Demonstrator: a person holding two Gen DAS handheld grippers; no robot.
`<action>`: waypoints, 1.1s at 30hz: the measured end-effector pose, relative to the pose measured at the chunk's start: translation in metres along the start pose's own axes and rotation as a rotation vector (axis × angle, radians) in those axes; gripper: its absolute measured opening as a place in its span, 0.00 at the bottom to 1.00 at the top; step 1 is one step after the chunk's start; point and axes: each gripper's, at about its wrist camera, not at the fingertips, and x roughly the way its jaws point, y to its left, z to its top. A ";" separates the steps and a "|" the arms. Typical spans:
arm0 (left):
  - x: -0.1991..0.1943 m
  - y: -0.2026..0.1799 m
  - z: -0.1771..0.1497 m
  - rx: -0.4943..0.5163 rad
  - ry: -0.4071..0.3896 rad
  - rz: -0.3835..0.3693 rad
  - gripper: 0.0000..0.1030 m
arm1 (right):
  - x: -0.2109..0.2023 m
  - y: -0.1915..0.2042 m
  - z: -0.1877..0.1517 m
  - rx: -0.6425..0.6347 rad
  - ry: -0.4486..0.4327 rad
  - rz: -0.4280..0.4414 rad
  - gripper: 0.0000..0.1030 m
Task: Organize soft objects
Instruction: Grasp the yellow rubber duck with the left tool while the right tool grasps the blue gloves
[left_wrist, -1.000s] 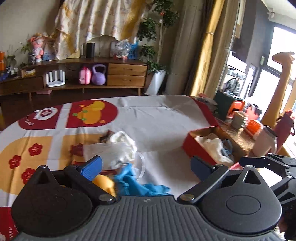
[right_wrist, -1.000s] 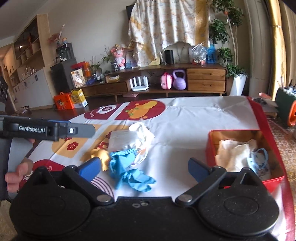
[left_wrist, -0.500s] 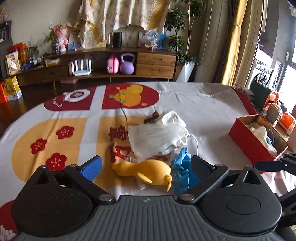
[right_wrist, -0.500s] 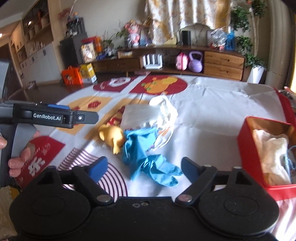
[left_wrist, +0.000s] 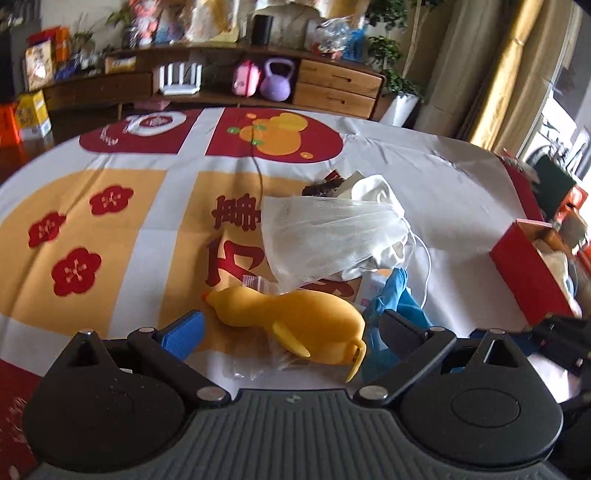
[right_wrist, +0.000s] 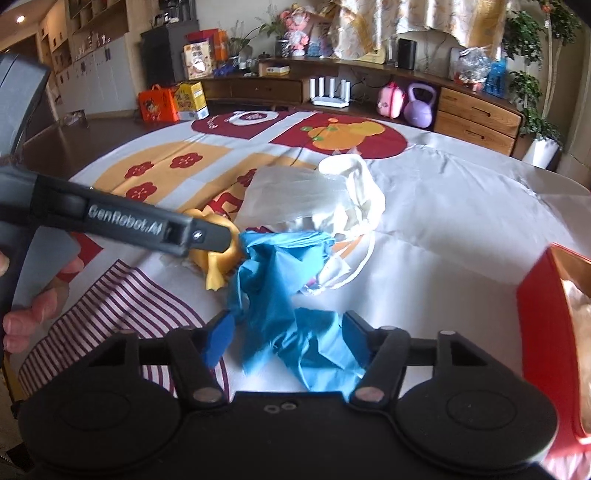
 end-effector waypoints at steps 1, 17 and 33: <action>0.003 0.002 0.001 -0.029 0.008 -0.005 0.97 | 0.003 0.001 0.001 -0.008 0.001 0.002 0.57; 0.019 0.002 0.010 -0.179 0.032 0.022 0.69 | 0.024 -0.004 -0.007 0.022 0.024 0.027 0.20; 0.004 -0.004 0.006 -0.131 0.006 0.016 0.24 | -0.015 -0.019 -0.012 0.134 -0.052 0.027 0.05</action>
